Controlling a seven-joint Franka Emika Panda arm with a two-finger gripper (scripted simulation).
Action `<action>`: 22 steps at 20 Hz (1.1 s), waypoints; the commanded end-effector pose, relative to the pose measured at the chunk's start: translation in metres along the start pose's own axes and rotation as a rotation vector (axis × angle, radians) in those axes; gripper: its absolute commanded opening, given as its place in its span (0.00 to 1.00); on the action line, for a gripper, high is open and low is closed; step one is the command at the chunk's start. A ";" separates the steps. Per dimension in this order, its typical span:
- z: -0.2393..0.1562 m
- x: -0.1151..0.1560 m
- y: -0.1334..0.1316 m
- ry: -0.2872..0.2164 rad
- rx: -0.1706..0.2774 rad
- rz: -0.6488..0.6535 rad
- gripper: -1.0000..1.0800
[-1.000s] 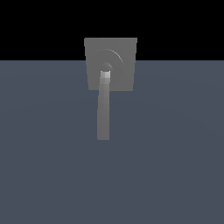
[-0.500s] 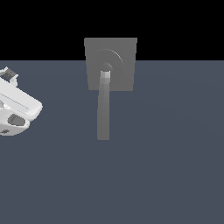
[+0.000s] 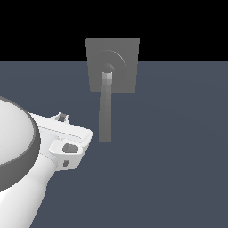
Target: Turn on the faucet by rotating a designated handle.
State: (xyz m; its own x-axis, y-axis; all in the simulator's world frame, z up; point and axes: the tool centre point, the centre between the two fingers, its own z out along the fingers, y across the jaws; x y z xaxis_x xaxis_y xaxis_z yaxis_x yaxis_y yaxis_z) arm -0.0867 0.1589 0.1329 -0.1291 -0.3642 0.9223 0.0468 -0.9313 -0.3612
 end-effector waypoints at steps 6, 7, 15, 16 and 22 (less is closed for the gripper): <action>-0.015 -0.017 0.070 -0.092 -0.100 -0.276 0.00; -0.016 -0.018 0.076 -0.099 -0.108 -0.296 0.00; -0.019 -0.020 0.088 -0.115 -0.125 -0.341 0.00; -0.019 -0.020 0.087 -0.114 -0.124 -0.339 0.00; -0.021 -0.011 0.107 -0.115 -0.124 -0.339 0.00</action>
State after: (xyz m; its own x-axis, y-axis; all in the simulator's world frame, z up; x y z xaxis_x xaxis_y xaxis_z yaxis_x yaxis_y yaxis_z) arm -0.1007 0.0689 0.0813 -0.0049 -0.0398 0.9992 -0.1008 -0.9941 -0.0401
